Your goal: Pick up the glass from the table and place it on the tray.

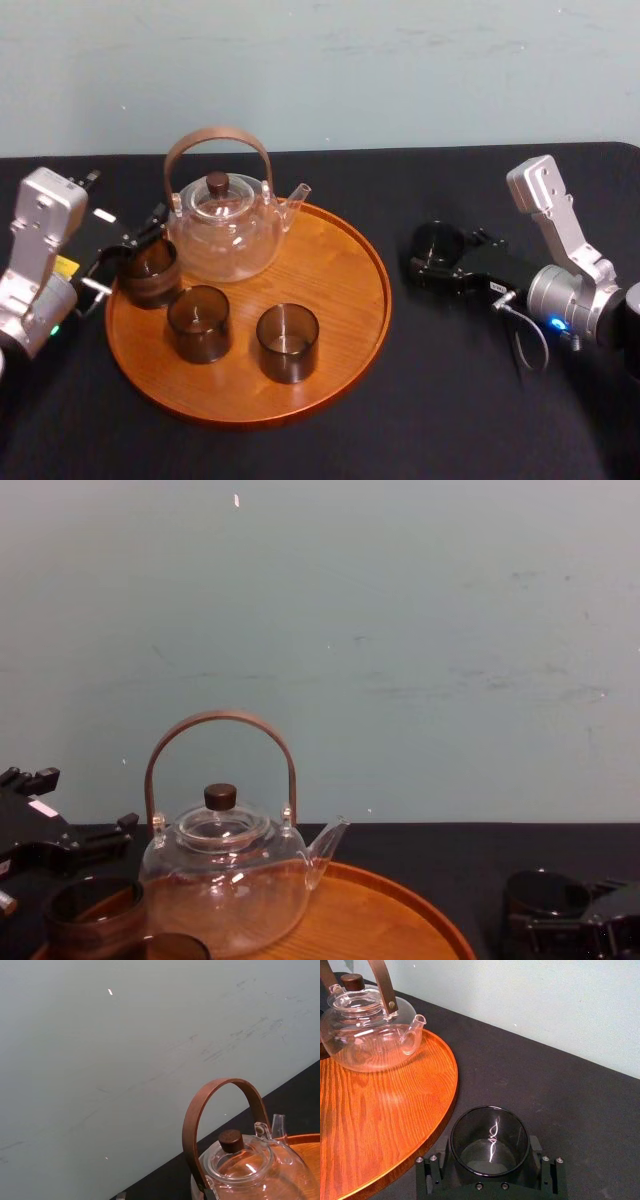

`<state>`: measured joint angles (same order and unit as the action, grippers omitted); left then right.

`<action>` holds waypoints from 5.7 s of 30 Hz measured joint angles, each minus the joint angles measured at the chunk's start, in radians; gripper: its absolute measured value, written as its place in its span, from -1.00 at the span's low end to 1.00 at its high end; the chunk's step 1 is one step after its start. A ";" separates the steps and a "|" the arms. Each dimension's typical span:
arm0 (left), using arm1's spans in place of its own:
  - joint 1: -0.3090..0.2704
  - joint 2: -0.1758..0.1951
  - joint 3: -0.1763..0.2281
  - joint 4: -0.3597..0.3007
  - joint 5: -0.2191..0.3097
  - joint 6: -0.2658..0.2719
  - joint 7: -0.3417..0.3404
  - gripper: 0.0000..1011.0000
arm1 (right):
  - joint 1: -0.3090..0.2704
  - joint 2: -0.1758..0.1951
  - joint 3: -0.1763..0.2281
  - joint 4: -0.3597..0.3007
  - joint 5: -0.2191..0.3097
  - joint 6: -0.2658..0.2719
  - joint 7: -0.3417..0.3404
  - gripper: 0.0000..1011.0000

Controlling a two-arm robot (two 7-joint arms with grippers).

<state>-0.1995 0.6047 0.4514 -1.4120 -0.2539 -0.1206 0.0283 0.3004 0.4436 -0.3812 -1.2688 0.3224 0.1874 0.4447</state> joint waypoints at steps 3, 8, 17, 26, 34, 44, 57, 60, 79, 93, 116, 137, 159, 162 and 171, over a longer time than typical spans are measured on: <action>0.000 0.000 0.000 0.000 0.000 0.000 0.000 0.98 | 0.000 0.000 0.000 0.000 0.000 0.000 0.000 0.89; 0.000 0.000 0.000 0.000 0.000 0.000 0.000 0.98 | 0.000 0.000 0.000 0.001 0.000 -0.001 0.001 0.78; 0.000 0.000 0.000 0.000 0.000 0.000 0.000 0.98 | 0.000 0.000 0.000 0.001 0.001 -0.001 0.001 0.78; 0.000 0.000 0.000 0.000 0.000 0.000 0.000 0.98 | 0.000 0.000 0.000 0.001 0.001 -0.001 0.001 0.78; 0.000 0.000 0.000 0.000 0.000 0.000 0.000 0.98 | -0.013 0.011 0.017 -0.045 0.012 -0.021 0.010 0.78; 0.000 0.000 0.000 0.000 0.000 0.000 0.000 0.98 | -0.050 0.039 0.007 -0.171 0.023 -0.043 0.037 0.78; 0.000 0.000 0.000 0.000 0.000 0.000 0.000 0.98 | -0.034 0.026 -0.054 -0.195 0.006 -0.046 0.051 0.78; 0.000 0.000 0.000 0.000 0.000 0.000 0.000 0.98 | -0.023 0.016 -0.071 -0.185 -0.001 -0.047 0.053 0.78; 0.000 0.000 0.000 0.000 0.000 0.000 0.000 0.98 | 0.019 -0.028 -0.118 -0.131 -0.032 -0.048 0.053 0.78; 0.000 0.000 0.000 0.000 0.000 0.000 0.000 0.98 | 0.037 -0.057 -0.139 -0.080 -0.058 -0.047 0.046 0.78; 0.000 0.000 0.000 0.000 0.000 0.000 0.000 0.98 | 0.040 -0.064 -0.140 -0.068 -0.064 -0.054 0.046 0.78; 0.000 0.000 0.000 0.000 0.000 0.000 0.000 0.98 | 0.008 -0.032 -0.105 -0.141 -0.037 -0.081 0.058 0.98; 0.000 0.000 0.000 0.000 0.000 0.000 0.000 0.98 | -0.117 0.105 0.102 -0.202 0.149 -0.175 0.060 0.98; 0.000 0.000 0.000 0.000 0.000 0.000 0.000 0.98 | -0.121 0.112 0.123 -0.180 0.161 -0.184 0.054 0.98; 0.000 0.000 0.000 0.000 0.000 0.000 0.000 0.98 | -0.120 0.112 0.139 -0.140 0.141 -0.199 0.016 0.98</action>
<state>-0.1995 0.6047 0.4514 -1.4120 -0.2539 -0.1206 0.0282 0.1801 0.5552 -0.2419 -1.4089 0.4638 -0.0116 0.4603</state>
